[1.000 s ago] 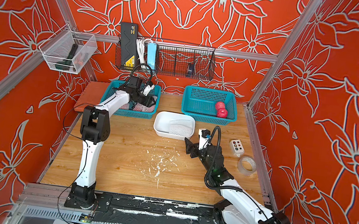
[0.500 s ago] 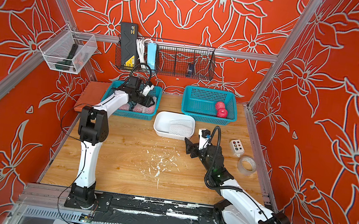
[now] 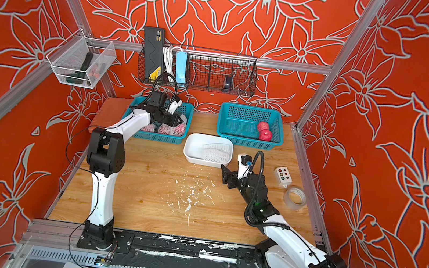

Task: Remove foam nets from apples
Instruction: Pick up the apple from the basket.

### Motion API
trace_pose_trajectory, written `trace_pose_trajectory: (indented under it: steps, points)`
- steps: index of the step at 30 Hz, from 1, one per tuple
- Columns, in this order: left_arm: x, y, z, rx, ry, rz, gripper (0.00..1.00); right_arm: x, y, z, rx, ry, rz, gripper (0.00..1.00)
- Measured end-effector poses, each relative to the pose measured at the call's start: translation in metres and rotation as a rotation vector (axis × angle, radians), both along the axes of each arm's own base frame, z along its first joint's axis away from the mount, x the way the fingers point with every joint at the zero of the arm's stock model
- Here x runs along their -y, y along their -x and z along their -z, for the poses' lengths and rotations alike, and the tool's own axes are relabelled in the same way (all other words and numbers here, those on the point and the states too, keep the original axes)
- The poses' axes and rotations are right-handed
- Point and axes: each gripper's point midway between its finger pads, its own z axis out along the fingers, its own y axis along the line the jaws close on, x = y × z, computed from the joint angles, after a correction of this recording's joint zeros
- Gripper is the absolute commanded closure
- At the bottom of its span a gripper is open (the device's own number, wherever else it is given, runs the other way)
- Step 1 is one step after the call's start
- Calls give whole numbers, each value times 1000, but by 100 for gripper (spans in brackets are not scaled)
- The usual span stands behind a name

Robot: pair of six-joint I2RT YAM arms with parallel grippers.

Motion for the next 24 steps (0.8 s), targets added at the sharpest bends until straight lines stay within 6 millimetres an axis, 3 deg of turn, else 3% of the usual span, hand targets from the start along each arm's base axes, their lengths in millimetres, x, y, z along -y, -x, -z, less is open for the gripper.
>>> trace_pose_trajectory:
  steps: [8,10,15,19,24]
  points:
    - [0,-1,-1,3,6,-3,76,1,0,0,-1,2,6,19]
    - [1,-1,-2,4,9,-6,82,1,0,0,-1,2,6,19]
    - [1,7,-15,24,30,-8,85,1,-1,1,-2,2,9,19]
    - [1,23,-40,80,58,-11,88,2,-1,1,-4,3,9,19]
    - [3,39,-87,206,111,-5,89,2,-1,1,-5,2,15,19]
